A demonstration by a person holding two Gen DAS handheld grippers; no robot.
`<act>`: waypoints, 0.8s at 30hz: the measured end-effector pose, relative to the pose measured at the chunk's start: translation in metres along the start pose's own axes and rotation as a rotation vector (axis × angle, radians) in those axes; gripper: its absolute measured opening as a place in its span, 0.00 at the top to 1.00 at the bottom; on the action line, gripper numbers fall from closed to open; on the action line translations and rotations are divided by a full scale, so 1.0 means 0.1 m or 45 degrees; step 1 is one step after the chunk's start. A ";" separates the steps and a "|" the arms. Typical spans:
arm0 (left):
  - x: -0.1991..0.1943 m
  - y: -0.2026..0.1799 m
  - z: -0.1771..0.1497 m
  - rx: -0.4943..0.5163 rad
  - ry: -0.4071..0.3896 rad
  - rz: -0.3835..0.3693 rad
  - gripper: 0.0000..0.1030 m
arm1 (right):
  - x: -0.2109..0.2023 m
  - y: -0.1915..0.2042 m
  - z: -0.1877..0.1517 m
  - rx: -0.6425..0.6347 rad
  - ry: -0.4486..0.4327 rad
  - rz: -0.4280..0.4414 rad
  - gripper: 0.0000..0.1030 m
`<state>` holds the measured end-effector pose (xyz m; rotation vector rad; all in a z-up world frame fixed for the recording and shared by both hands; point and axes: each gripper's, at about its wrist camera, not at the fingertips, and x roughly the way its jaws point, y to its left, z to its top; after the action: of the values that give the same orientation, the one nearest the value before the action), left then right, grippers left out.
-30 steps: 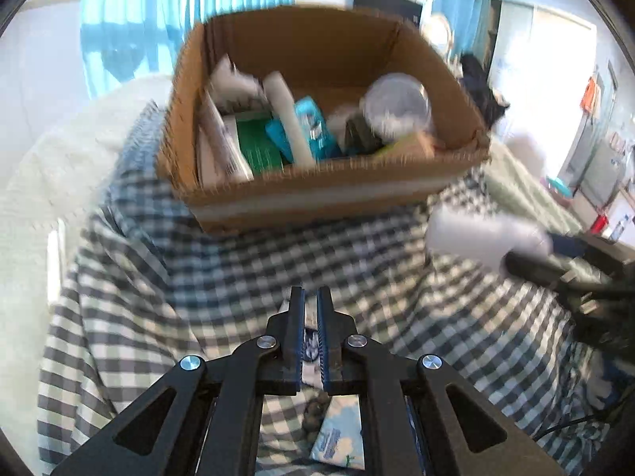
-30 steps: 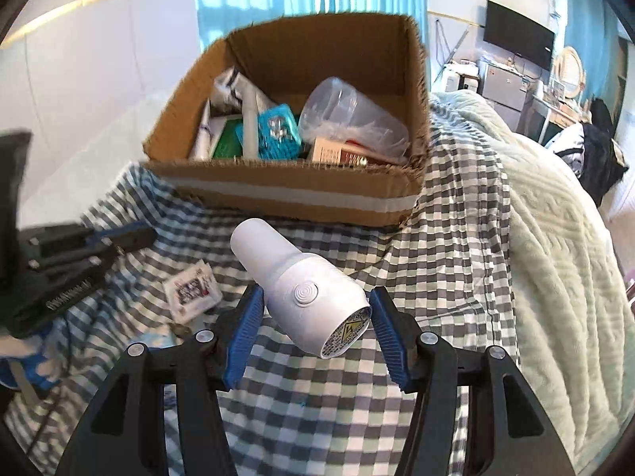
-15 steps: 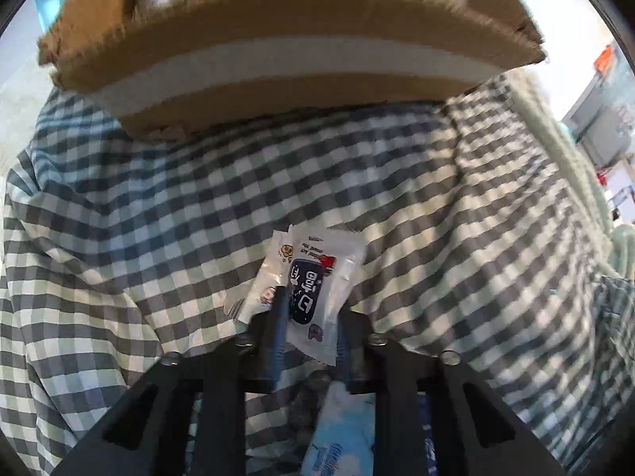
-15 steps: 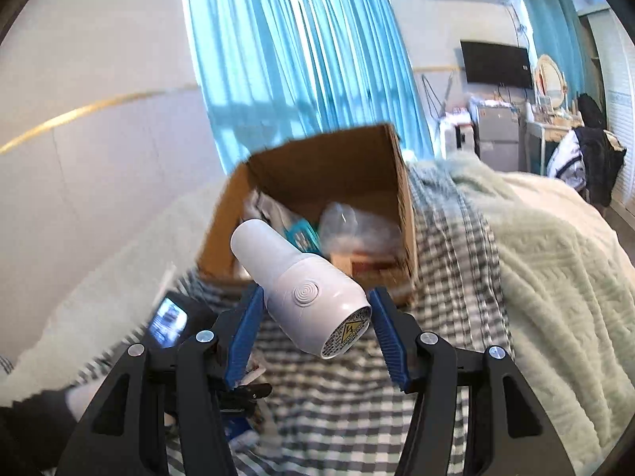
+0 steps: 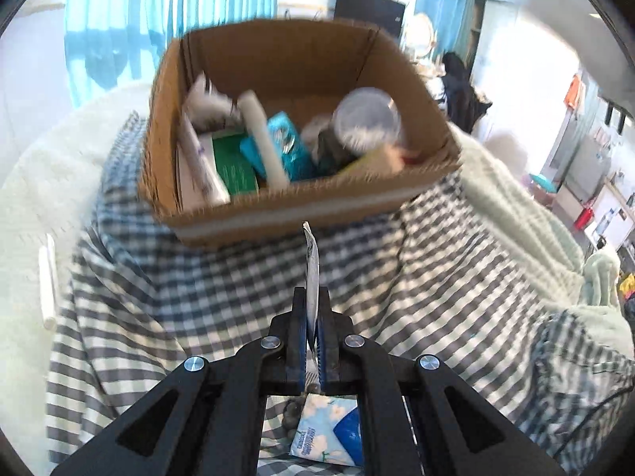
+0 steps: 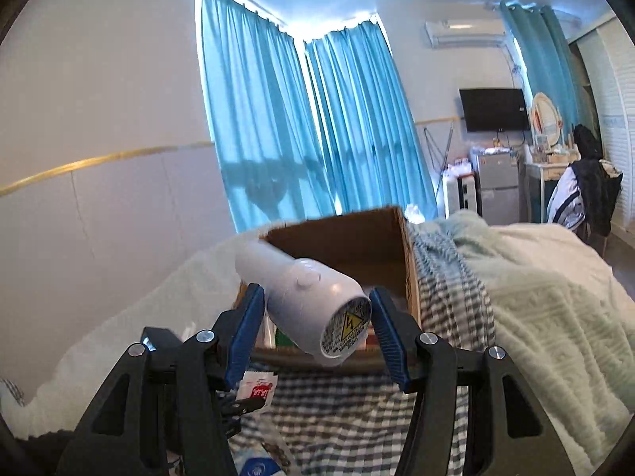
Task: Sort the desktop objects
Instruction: 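Carry the packet and plug device over the cardboard box with both grippers, then open both grippers to drop the packet and plug device into the box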
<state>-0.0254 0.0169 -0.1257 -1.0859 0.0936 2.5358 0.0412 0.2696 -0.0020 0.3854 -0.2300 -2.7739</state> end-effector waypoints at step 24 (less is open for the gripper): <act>-0.36 0.12 1.16 0.016 -0.322 -0.008 0.96 | 0.69 -0.06 0.47 -0.073 -0.019 -0.048 0.57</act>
<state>-0.0866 0.0189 -0.0197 -0.7507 0.0378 2.6391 -0.0367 0.2570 0.0248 0.3581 -0.1482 -2.8143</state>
